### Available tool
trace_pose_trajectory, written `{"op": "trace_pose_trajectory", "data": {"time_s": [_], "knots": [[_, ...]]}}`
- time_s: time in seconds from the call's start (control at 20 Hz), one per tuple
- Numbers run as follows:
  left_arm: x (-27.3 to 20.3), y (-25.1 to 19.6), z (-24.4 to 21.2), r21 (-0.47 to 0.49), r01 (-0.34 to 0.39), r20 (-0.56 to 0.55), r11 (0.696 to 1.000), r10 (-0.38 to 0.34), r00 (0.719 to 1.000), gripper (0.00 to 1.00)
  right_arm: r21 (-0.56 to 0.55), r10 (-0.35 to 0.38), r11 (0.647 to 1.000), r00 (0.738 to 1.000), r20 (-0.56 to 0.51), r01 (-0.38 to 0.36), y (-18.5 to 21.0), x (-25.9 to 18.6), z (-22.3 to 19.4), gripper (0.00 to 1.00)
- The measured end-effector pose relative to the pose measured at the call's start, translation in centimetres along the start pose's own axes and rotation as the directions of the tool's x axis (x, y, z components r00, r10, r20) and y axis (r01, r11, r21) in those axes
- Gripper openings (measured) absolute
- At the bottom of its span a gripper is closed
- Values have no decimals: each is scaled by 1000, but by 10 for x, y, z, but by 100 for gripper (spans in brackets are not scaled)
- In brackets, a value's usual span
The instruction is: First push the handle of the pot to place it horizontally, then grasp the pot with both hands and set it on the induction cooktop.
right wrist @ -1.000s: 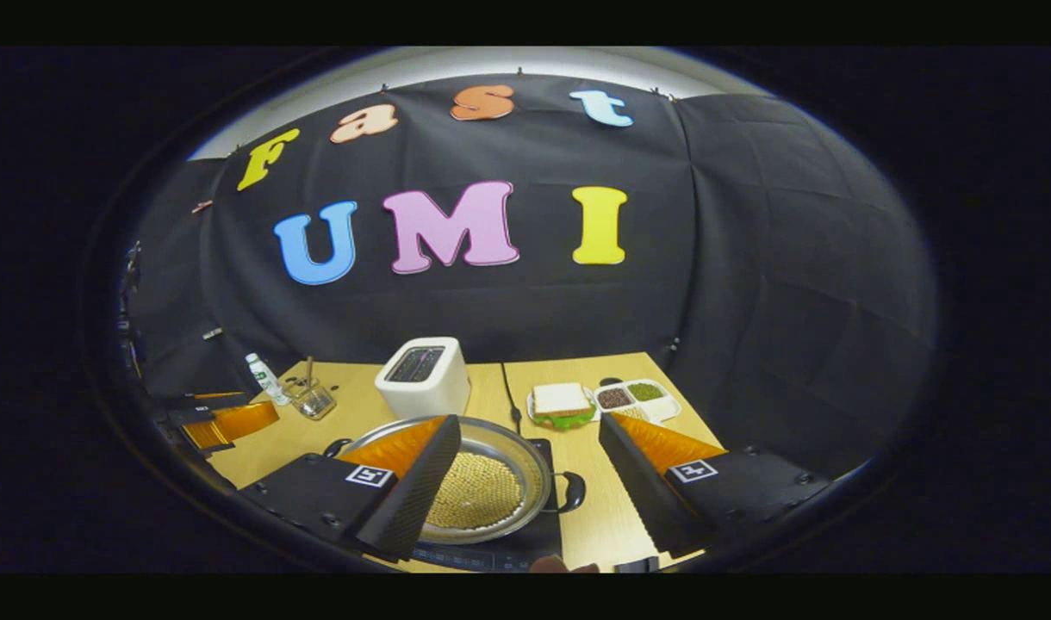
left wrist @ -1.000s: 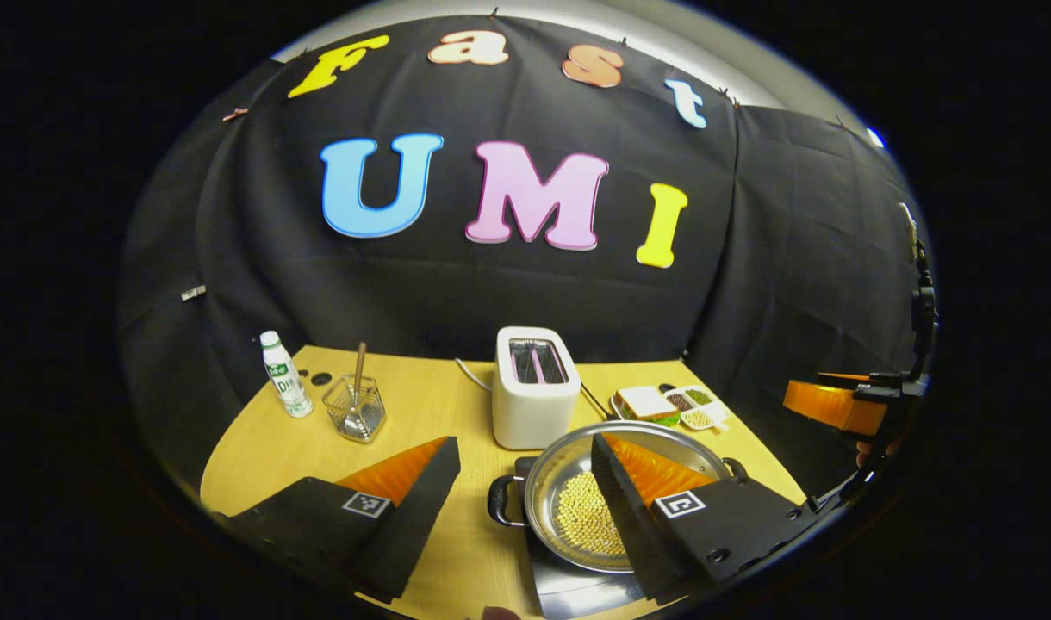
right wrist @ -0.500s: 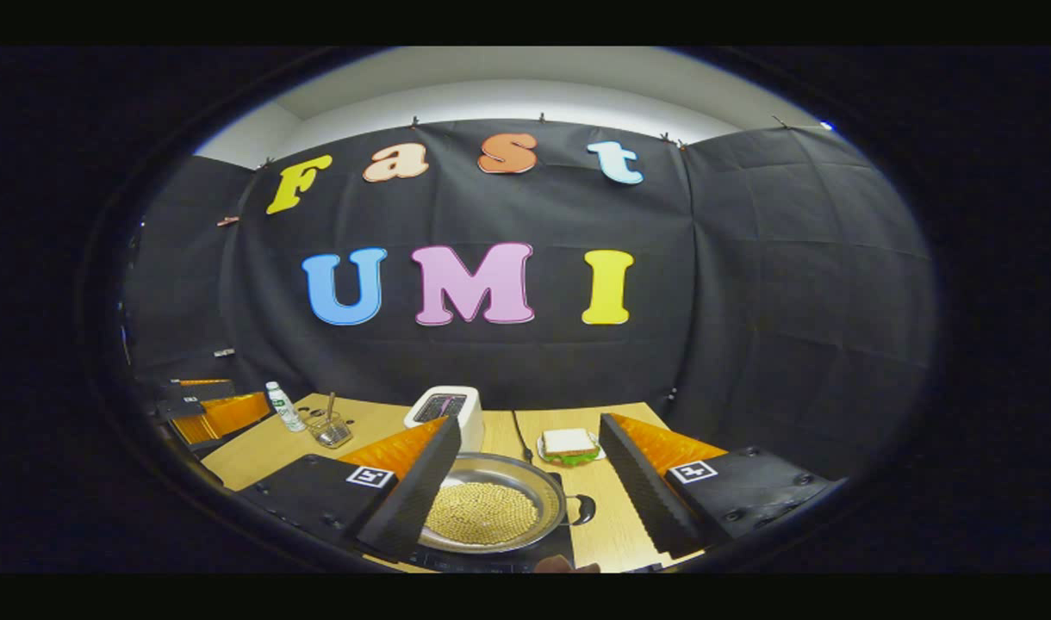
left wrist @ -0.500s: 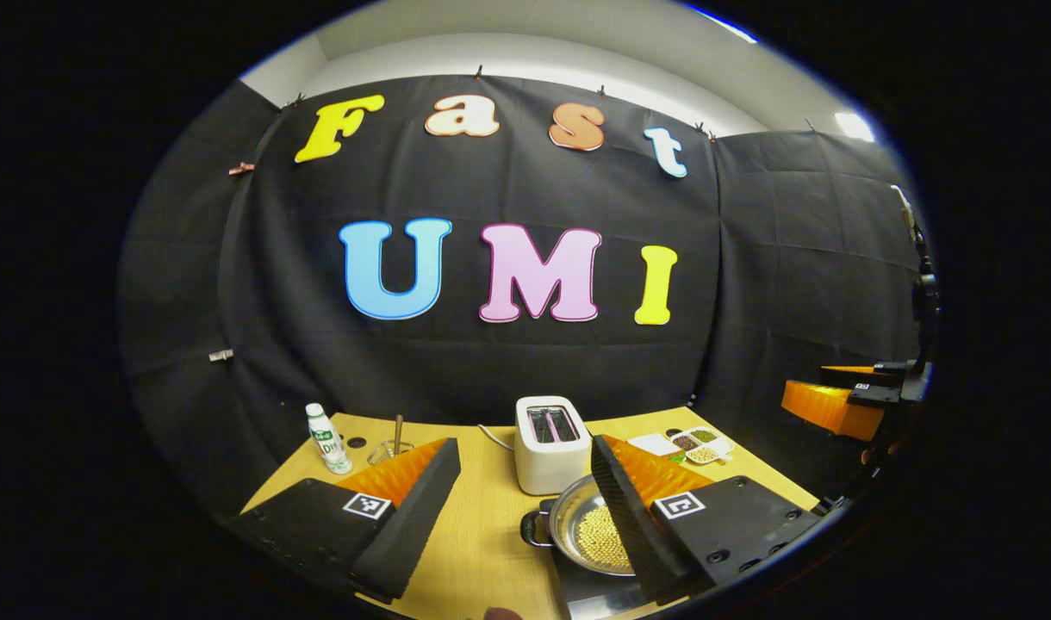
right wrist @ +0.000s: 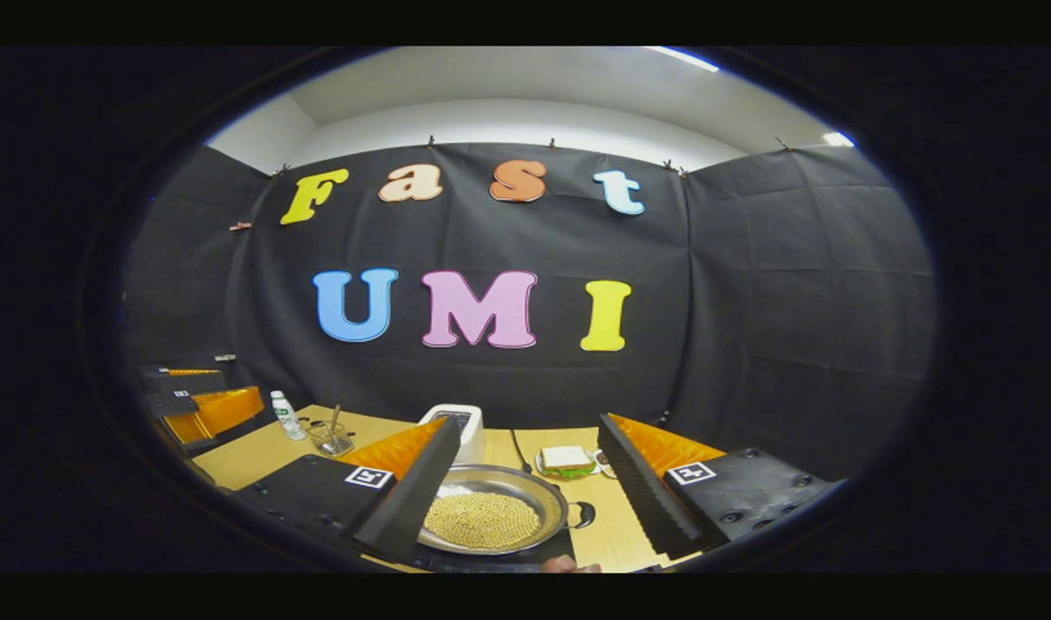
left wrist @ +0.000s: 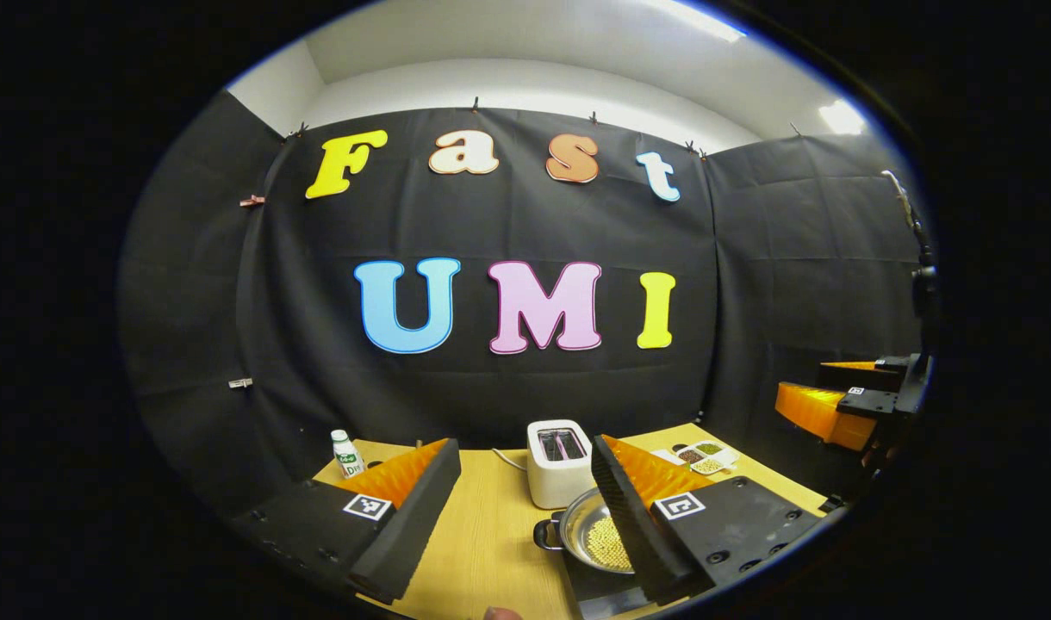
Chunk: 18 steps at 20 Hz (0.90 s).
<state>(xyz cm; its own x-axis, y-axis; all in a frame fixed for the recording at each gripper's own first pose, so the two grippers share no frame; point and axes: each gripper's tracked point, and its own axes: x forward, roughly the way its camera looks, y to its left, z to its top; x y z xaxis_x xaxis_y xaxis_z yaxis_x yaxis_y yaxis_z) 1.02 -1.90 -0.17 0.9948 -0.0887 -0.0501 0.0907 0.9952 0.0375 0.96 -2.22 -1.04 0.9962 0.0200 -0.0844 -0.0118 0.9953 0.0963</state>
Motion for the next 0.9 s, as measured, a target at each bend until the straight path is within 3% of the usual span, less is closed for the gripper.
{"op": "trace_pose_trajectory", "data": {"time_s": [0.9], "knots": [[7, 9, -13, -40, -2, -38, 999, 1, 999, 97, 2, -30, 1000, 999, -38, 30, -4, 4, -7, 99]]}}
